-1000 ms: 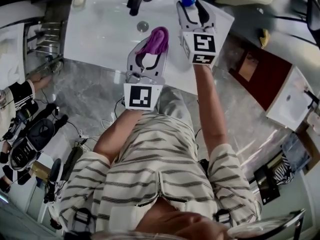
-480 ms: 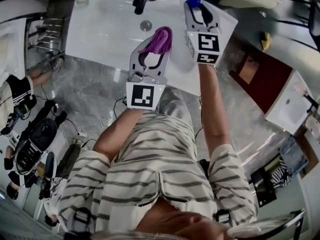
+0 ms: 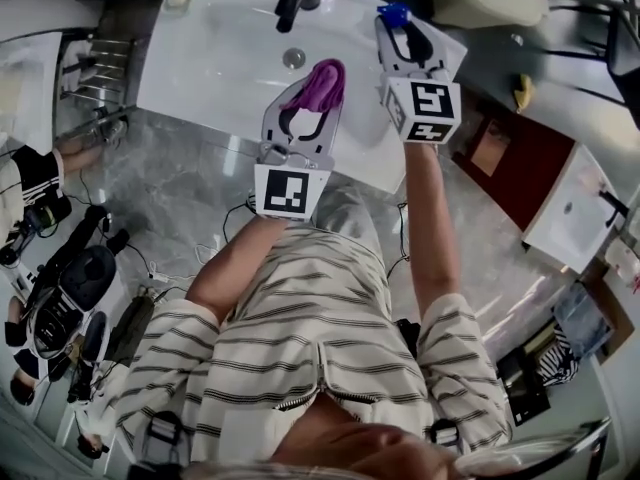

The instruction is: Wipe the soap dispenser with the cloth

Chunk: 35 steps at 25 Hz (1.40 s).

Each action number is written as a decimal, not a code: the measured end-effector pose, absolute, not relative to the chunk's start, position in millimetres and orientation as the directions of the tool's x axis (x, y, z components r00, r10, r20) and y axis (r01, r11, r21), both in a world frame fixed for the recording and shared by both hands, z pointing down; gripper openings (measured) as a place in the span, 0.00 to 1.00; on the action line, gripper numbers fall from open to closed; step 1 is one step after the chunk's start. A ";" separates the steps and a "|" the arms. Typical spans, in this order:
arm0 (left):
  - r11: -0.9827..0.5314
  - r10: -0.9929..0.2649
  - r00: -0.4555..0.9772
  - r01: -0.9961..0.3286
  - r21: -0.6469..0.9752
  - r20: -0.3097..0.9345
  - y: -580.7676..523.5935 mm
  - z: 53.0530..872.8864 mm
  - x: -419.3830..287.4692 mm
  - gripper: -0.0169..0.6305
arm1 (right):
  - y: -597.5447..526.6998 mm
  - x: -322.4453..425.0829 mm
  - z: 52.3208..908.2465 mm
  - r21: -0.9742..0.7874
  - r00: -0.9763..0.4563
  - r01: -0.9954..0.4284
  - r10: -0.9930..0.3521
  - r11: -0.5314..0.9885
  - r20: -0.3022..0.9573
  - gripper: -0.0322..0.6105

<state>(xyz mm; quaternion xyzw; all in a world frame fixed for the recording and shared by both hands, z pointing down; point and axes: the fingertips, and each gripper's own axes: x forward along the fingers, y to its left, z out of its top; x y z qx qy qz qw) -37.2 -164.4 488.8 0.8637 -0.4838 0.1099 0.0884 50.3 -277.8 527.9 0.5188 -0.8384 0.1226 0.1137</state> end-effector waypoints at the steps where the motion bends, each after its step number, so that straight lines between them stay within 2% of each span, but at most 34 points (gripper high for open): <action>1: -0.519 -0.816 0.511 -0.854 0.046 0.270 -162.7 485.1 -36.5 0.23 | -274.6 51.8 521.2 -0.098 -0.436 -0.898 -0.843 0.428 0.316 0.24; 17: -0.594 -0.767 0.576 -0.804 0.028 0.282 -127.4 448.2 -35.2 0.23 | -199.3 26.7 434.8 -0.088 -0.516 -0.854 -0.813 0.513 0.271 0.24; 35: -0.633 -0.756 0.616 -0.774 -0.009 0.221 -110.8 400.8 -30.0 0.23 | -148.9 22.6 364.8 -0.083 -0.551 -0.833 -0.806 0.547 0.216 0.24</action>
